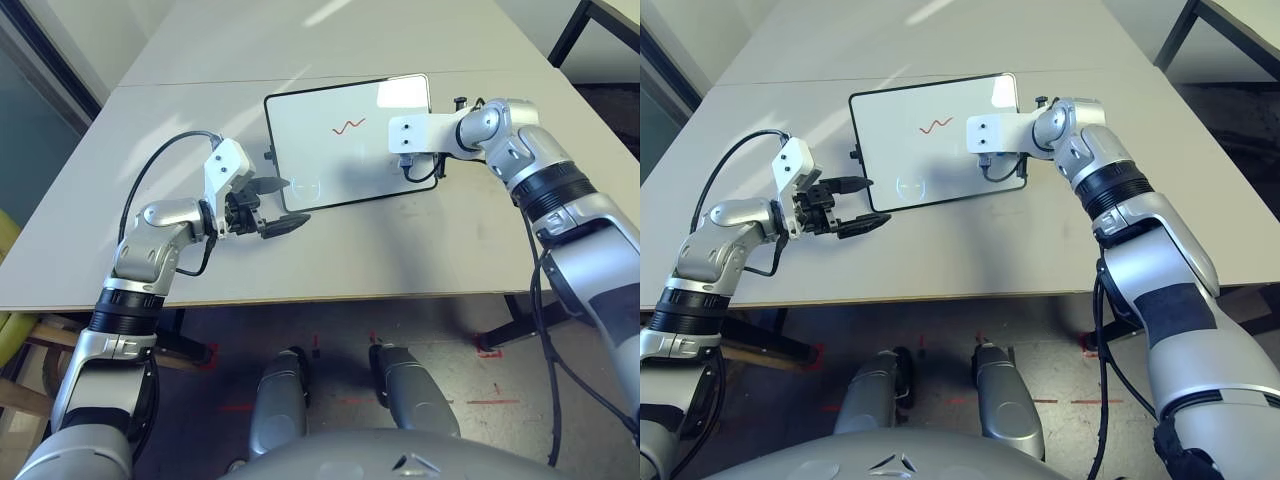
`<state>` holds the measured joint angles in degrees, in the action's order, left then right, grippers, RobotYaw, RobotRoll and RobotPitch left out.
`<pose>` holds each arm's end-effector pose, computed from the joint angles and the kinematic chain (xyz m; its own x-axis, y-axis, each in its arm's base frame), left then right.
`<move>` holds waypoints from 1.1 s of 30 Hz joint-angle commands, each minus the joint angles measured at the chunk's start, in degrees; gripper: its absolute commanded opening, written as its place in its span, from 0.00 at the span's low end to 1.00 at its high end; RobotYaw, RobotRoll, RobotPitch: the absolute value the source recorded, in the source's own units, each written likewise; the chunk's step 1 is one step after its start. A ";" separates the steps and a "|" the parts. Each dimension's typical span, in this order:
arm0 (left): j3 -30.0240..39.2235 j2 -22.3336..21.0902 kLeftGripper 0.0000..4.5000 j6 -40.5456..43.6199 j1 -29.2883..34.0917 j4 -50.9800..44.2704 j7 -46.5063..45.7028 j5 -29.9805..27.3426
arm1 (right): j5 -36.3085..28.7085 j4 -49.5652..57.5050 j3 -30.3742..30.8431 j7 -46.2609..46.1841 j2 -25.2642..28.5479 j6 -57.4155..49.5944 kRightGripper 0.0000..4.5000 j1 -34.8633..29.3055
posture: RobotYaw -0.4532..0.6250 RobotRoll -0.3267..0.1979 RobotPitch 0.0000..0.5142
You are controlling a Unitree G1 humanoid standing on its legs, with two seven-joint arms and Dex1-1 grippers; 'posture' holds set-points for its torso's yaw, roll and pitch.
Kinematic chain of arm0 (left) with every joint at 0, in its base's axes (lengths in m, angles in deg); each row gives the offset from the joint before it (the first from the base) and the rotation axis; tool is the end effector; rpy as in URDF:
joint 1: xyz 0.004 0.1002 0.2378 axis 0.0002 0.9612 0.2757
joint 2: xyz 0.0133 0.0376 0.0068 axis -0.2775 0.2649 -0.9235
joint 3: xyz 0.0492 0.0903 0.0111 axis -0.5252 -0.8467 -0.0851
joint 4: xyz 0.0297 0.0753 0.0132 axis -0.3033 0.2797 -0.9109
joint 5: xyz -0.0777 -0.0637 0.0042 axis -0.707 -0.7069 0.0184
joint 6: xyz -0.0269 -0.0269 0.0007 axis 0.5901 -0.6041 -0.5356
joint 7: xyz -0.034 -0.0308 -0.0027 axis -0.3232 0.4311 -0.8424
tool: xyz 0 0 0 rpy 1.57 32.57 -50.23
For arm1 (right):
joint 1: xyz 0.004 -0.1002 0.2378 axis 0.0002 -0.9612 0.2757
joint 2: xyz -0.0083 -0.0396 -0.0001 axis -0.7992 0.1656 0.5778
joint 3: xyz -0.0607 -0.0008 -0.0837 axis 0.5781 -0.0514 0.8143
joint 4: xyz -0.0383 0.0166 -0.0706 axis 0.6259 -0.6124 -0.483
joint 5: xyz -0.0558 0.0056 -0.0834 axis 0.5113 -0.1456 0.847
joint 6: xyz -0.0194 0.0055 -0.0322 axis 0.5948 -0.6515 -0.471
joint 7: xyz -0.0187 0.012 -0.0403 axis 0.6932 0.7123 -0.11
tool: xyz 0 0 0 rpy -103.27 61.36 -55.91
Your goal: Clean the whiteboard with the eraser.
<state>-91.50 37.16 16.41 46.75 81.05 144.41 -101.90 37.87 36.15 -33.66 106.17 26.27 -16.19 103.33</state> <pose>0.2806 0.2345 0.1545 0.5079 -0.8239 -0.2515 0.8613 0.4907 0.1320 0.3676 -0.1541 0.2213 0.7351 0.2226 -0.6404 -0.6611 0.0256 -0.7499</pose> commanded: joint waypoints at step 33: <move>-0.06 0.18 1.00 -0.38 0.17 0.05 -0.39 0.67 | 2.46 -4.97 2.61 -0.96 -0.22 3.53 0.07 0.91 | 0.31 0.62 0.26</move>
<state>-91.49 37.20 16.40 46.87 80.97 143.92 -101.91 39.08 33.09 -32.02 105.37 24.88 -11.90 105.57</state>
